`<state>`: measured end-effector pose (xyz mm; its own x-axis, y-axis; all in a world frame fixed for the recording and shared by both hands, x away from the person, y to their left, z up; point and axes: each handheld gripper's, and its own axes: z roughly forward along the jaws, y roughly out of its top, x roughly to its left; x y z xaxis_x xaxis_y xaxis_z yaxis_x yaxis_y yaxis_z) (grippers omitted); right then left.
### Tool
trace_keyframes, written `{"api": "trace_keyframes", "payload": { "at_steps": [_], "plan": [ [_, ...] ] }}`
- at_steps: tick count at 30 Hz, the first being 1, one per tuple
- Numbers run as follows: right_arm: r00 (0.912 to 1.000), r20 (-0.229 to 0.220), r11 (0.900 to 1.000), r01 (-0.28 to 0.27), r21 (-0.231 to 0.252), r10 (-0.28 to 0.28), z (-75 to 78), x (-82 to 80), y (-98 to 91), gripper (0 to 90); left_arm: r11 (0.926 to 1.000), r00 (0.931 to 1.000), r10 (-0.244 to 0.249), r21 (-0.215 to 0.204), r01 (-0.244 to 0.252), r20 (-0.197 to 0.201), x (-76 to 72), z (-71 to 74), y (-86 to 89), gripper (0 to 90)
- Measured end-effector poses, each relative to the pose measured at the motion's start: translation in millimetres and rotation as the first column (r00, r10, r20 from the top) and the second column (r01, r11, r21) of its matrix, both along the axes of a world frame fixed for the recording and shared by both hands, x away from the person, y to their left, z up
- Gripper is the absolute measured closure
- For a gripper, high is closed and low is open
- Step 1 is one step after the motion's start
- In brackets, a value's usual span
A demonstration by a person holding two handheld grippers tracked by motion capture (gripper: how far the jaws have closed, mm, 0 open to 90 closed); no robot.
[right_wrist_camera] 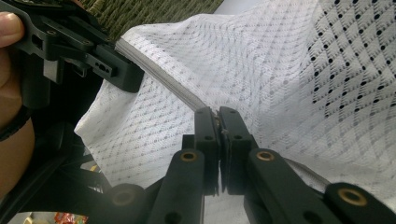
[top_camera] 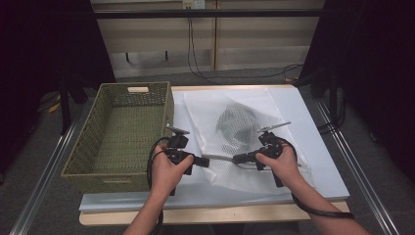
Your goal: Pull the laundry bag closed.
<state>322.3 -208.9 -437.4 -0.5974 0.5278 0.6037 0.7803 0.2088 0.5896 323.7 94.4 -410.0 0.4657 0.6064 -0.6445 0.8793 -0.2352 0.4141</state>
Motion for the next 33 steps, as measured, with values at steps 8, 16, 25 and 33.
{"api": "trace_keyframes", "payload": {
  "at_steps": [8,16,25,33],
  "plan": [
    [1.0,0.003,1.0,0.007,-0.006,-0.007,-1.0,0.5,-3.7,87.8,0.9999,0.9999,0.013,-0.006,-0.013,-0.006,-0.7,1.1,0.2,88.0],
    [0.9999,-0.002,0.9998,0.011,-0.016,-0.011,-1.8,0.0,-5.8,87.8,0.9999,0.9999,0.012,-0.006,-0.012,-0.003,-0.3,1.5,2.0,88.0],
    [1.0,-0.001,0.9998,0.01,-0.017,-0.01,-2.3,-0.8,-6.8,87.8,1.0,0.9999,0.005,-0.007,-0.005,-0.01,-0.6,1.4,1.3,88.0],
    [0.9999,0.0,0.9991,0.01,-0.042,-0.01,-2.0,-1.3,-9.4,87.8,0.9998,0.9998,0.014,-0.013,-0.014,-0.017,0.0,1.5,3.1,88.0]
  ]
}}
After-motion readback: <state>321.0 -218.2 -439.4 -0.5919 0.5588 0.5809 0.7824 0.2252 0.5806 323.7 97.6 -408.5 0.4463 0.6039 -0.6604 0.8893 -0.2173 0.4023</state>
